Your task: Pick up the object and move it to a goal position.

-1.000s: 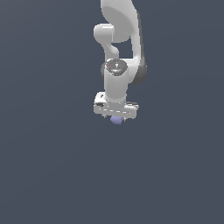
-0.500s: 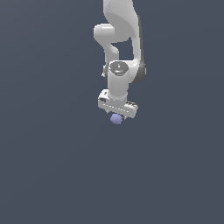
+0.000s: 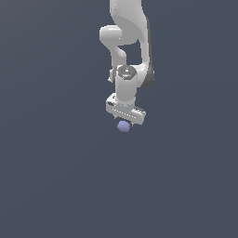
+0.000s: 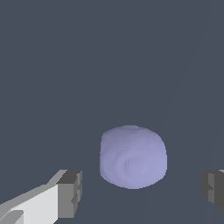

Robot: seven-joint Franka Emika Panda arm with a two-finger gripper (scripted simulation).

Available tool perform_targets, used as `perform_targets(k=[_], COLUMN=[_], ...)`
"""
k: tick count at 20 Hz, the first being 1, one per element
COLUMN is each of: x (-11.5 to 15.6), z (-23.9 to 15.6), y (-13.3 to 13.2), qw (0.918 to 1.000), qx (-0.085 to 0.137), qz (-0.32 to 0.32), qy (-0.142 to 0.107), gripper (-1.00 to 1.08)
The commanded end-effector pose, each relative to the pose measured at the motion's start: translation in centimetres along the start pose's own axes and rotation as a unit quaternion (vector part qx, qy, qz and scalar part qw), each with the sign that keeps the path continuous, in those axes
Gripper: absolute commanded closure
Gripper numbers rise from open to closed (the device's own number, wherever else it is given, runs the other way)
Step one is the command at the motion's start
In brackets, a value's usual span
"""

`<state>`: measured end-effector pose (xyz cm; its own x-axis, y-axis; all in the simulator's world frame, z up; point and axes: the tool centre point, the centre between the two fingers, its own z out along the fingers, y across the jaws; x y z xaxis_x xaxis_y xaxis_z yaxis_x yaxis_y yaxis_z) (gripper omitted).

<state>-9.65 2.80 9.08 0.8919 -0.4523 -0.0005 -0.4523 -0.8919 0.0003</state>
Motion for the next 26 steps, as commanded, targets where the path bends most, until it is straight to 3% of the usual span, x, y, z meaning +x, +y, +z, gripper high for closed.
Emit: perform_targets(k=[1,20,21,26], x=[0.0,-0.1,-0.1,-0.1], z=[0.0,5.1,5.1,5.1], y=[0.0,0.0,0.0,0.0], qw=[1.0,1.0,1.0,1.0], qx=[0.0,0.0,0.0,0.0], qz=[0.0,0.002,0.002,0.002], qy=[0.0,0.0,0.0,0.0], gripper=[-0.92,-0.92,1.08,1.08])
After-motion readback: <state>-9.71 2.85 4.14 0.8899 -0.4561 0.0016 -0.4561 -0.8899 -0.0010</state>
